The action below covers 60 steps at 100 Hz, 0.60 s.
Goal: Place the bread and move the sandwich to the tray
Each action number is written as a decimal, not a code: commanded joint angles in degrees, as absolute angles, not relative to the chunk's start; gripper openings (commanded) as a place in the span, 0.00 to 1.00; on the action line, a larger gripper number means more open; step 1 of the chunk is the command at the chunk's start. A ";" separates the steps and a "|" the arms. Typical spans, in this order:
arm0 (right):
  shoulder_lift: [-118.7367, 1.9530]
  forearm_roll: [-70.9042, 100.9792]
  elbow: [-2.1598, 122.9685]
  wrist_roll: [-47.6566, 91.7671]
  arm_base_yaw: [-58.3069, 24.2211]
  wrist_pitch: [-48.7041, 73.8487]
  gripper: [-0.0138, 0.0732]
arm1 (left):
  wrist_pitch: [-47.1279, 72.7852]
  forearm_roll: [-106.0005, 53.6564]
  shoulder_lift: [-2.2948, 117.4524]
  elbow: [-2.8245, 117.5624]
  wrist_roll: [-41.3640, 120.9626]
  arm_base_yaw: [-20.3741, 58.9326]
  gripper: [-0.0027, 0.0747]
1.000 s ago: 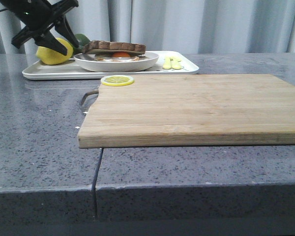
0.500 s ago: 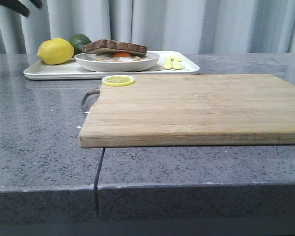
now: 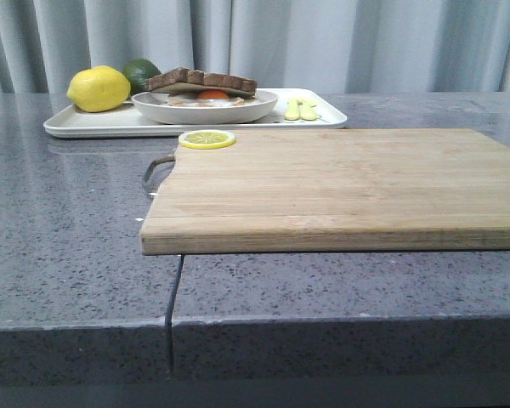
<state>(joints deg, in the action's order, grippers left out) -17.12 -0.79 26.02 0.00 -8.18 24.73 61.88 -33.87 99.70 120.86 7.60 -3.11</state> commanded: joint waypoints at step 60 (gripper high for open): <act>-17.50 -1.37 27.45 0.00 -7.96 20.09 0.65 | 23.42 -36.23 46.89 56.60 19.10 -2.69 0.35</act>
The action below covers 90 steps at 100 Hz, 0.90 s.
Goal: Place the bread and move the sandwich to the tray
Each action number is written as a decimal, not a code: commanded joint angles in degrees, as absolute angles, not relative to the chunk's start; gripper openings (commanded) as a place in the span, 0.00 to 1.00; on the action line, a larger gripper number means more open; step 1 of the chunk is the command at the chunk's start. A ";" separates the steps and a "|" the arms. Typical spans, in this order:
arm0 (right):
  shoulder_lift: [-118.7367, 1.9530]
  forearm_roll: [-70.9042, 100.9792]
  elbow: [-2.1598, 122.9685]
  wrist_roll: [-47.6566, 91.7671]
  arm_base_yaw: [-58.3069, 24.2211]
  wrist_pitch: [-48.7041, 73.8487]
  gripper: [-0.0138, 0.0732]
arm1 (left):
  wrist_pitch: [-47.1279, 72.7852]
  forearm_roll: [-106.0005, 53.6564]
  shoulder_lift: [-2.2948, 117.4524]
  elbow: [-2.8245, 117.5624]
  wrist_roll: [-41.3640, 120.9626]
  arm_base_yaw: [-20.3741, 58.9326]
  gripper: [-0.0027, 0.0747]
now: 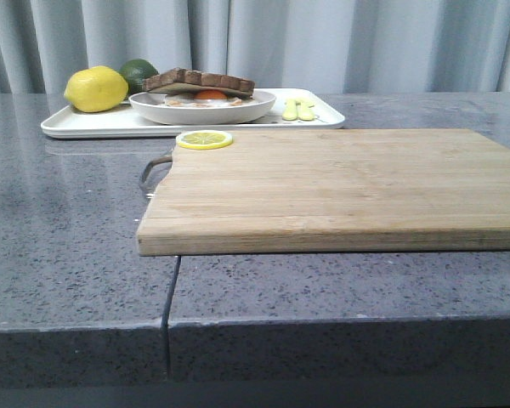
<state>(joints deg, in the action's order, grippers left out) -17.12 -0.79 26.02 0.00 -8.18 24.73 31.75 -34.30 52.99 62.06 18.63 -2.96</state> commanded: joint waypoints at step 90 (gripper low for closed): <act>-17.45 -1.76 24.13 0.56 -7.96 15.89 0.18 | 14.85 -35.91 19.13 22.58 25.01 -2.69 0.28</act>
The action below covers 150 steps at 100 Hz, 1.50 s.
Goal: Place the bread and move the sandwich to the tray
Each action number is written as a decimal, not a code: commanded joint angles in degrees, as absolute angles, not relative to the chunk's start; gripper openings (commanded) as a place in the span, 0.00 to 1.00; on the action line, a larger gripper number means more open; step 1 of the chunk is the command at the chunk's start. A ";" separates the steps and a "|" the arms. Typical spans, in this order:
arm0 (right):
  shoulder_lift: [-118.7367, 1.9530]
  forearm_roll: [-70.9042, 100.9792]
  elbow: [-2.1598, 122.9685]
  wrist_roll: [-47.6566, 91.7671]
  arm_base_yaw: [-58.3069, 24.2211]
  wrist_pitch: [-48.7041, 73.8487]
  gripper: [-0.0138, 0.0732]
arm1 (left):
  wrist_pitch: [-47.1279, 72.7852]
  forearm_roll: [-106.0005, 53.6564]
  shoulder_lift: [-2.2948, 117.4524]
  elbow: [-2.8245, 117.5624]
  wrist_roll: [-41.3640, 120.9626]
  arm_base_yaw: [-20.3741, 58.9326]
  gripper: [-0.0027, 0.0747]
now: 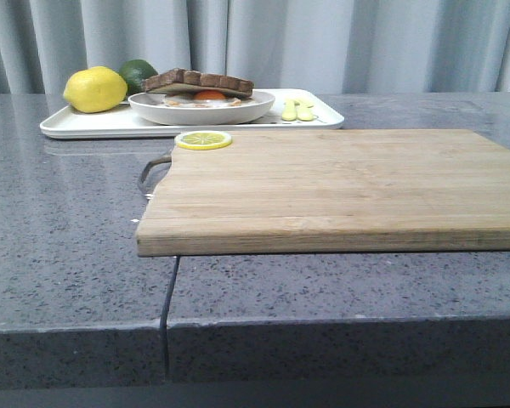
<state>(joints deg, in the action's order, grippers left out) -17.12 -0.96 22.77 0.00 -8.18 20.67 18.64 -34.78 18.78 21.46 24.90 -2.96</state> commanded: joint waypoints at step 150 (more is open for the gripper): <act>-17.45 -1.76 24.13 0.56 -7.96 17.33 0.02 | 11.51 -11.08 14.45 16.40 7.66 -2.69 0.01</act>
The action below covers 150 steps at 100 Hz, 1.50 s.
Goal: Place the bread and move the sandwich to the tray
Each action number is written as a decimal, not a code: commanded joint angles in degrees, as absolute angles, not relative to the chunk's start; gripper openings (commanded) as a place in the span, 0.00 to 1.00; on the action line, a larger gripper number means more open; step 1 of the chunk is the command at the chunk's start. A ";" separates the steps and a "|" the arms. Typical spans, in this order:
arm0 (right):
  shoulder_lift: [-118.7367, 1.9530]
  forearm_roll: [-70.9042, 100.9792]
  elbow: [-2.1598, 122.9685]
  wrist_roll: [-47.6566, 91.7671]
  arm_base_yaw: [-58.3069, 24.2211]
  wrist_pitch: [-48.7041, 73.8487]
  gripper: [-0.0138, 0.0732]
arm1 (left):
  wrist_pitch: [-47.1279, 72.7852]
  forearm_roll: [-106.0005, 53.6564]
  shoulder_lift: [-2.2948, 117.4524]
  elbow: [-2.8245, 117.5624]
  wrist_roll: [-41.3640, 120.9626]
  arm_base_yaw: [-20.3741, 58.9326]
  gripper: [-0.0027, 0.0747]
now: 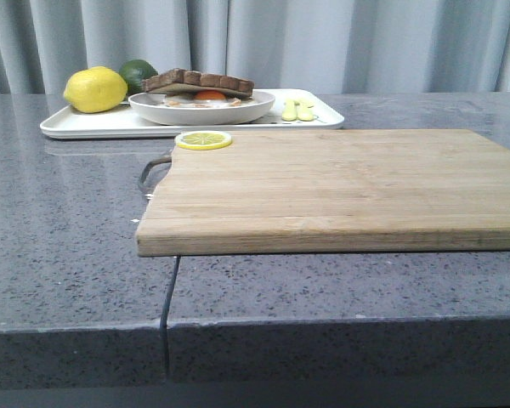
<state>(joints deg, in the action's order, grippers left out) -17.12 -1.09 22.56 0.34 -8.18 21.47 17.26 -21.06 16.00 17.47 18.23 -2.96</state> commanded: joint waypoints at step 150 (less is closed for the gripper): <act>-17.45 -1.76 24.13 0.56 -7.96 17.37 0.02 | 3.24 0.87 -2.21 -0.89 -4.99 -2.69 0.01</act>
